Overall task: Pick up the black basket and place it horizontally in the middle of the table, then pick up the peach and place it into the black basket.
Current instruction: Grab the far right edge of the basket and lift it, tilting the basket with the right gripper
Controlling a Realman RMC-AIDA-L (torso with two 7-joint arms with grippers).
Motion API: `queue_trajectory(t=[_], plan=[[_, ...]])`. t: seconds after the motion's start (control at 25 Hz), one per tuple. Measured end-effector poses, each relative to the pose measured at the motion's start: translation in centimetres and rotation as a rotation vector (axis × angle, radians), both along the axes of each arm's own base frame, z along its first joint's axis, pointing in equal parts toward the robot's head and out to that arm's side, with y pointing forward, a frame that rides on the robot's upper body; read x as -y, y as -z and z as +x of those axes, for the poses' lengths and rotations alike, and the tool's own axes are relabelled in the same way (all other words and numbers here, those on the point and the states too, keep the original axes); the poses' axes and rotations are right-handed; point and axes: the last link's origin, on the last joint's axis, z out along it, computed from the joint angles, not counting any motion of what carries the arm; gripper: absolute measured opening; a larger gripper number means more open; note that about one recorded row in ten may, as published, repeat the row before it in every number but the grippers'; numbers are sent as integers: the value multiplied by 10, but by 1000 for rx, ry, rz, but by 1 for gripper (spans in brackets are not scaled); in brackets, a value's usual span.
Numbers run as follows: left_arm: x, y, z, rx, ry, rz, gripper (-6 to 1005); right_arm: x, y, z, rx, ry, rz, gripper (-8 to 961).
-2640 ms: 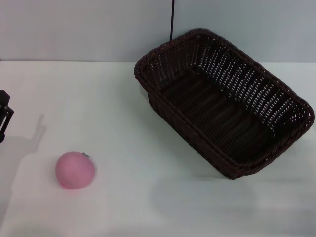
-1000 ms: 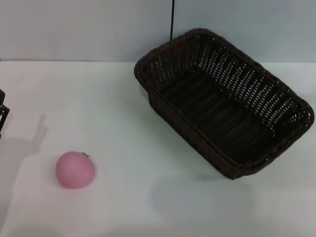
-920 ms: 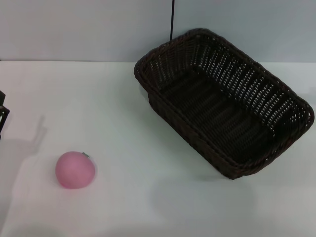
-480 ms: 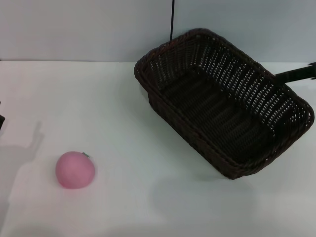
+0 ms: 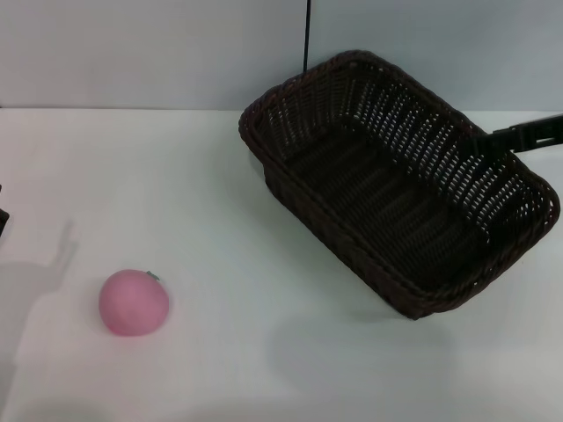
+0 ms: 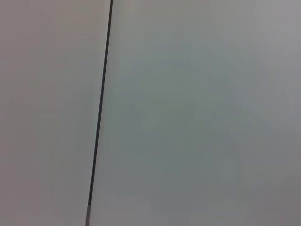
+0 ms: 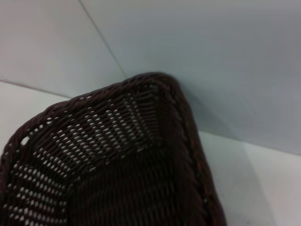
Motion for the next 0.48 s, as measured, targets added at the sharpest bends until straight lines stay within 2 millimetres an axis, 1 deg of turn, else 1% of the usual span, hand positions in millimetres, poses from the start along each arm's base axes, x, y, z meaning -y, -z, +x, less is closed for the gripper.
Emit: queue_trajectory(t=[0.24, 0.48], plan=[[2, -1, -1, -6, -5, 2, 808, -3, 4, 3, -12, 3, 22, 776], [1, -3, -2, -13, -2, 8, 809, -7, 9, 3, -11, 7, 35, 546]])
